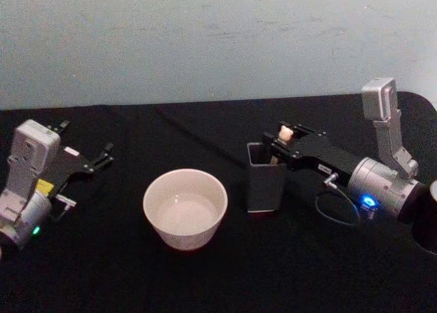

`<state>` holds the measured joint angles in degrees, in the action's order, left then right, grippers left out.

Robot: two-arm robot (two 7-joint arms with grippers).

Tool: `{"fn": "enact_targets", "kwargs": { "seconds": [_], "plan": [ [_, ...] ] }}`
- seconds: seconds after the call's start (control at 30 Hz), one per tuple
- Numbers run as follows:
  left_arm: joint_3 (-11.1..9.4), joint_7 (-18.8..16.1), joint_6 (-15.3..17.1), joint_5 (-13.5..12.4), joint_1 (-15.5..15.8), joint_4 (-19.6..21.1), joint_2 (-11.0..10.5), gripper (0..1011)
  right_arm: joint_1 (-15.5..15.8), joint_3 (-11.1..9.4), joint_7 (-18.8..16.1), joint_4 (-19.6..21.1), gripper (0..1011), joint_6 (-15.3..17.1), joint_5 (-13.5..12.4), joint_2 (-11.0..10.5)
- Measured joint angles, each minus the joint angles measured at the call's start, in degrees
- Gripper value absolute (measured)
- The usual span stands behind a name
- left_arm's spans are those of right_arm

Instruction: Pick up the stirring spoon with one hand, stir inside the cup, then place it back in its original position.

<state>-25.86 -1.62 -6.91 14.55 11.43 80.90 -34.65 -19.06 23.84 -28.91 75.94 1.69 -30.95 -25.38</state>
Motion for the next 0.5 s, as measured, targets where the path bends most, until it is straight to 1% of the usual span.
{"fn": "enact_targets", "kwargs": {
  "seconds": [0.03, 0.17, 0.2, 0.23, 0.27, 0.3, 0.5],
  "plan": [
    [0.00, 0.00, 0.00, 0.00, 0.00, 0.00, 0.00, 1001, 0.00, 0.00, 0.00, 0.00, 489, 0.00, -0.01, 0.00],
    [0.00, 0.00, 0.00, 0.00, 0.00, 0.00, 0.00, 1001, 0.00, 0.00, -0.02, 0.00, 346, 0.00, -0.04, 0.00],
    [0.00, 0.00, 0.00, 0.00, 0.00, 0.00, 0.00, 1001, 0.00, 0.00, -0.02, 0.00, 346, 0.00, -0.04, 0.00],
    [0.00, 0.00, 0.00, 0.00, 0.00, 0.00, 0.00, 1001, 0.00, 0.00, -0.03, 0.00, 287, 0.00, -0.05, 0.00],
    [0.00, 0.00, 0.00, 0.00, 0.00, 0.00, 0.00, 1002, 0.00, 0.00, -0.03, 0.00, 270, 0.00, -0.06, 0.00],
    [0.00, 0.00, 0.00, 0.00, 0.00, 0.00, 0.00, 1001, 0.00, 0.00, -0.04, 0.00, 225, 0.00, -0.08, 0.00],
    [0.00, 0.00, 0.00, 0.00, 0.00, 0.00, 0.00, 1001, 0.00, 0.00, -0.04, 0.00, 215, 0.00, -0.09, 0.00]
  ]
}}
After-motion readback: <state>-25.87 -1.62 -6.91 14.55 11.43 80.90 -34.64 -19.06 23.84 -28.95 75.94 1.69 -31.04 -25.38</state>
